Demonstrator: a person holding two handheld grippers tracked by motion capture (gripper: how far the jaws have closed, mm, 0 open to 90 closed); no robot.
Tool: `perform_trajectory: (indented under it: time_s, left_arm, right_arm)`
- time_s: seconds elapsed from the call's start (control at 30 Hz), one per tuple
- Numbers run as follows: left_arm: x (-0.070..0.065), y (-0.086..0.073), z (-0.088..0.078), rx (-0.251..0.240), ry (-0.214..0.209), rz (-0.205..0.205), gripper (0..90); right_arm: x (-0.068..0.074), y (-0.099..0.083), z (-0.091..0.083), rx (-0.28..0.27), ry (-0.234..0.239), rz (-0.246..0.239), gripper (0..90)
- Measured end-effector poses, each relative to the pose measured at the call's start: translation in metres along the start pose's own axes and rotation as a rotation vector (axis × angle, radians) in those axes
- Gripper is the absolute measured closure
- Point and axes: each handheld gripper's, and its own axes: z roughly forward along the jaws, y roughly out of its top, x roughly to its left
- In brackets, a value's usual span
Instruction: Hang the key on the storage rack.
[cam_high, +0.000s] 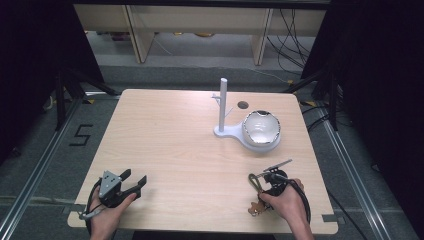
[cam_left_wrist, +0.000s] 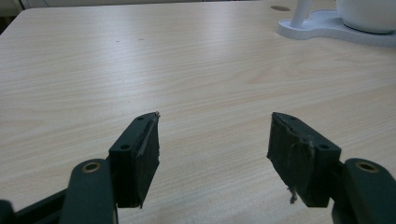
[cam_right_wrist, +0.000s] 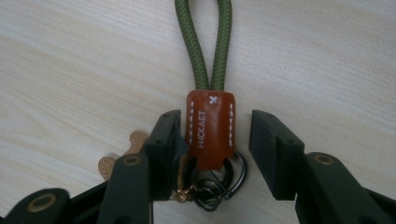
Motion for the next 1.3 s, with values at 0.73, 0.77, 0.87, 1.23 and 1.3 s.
perform_trajectory:
  time_s: [0.73, 0.77, 0.87, 1.23, 1.3]
  left_arm:
    - [-0.001, 0.000, -0.002, 0.003, 0.007, -0.002, 35.1]
    - [-0.002, 0.000, -0.002, 0.001, 0.009, 0.000, 35.1]
    - [-0.002, 0.000, 0.000, -0.006, 0.004, 0.003, 35.1]
    - [-0.002, 0.000, 0.000, -0.004, 0.005, 0.006, 35.4]
    - [-0.002, 0.000, -0.001, -0.004, 0.006, 0.009, 35.5]
  right_arm:
    - [0.005, 0.012, 0.001, 0.103, -0.027, -0.024, 56.7]
    - [0.005, 0.013, 0.002, 0.103, -0.028, -0.028, 57.0]
    - [0.006, 0.014, 0.002, 0.108, -0.035, -0.023, 57.5]
    - [0.008, 0.018, 0.003, 0.136, -0.016, -0.010, 66.7]
    - [0.008, 0.018, 0.003, 0.135, -0.015, -0.008, 66.8]
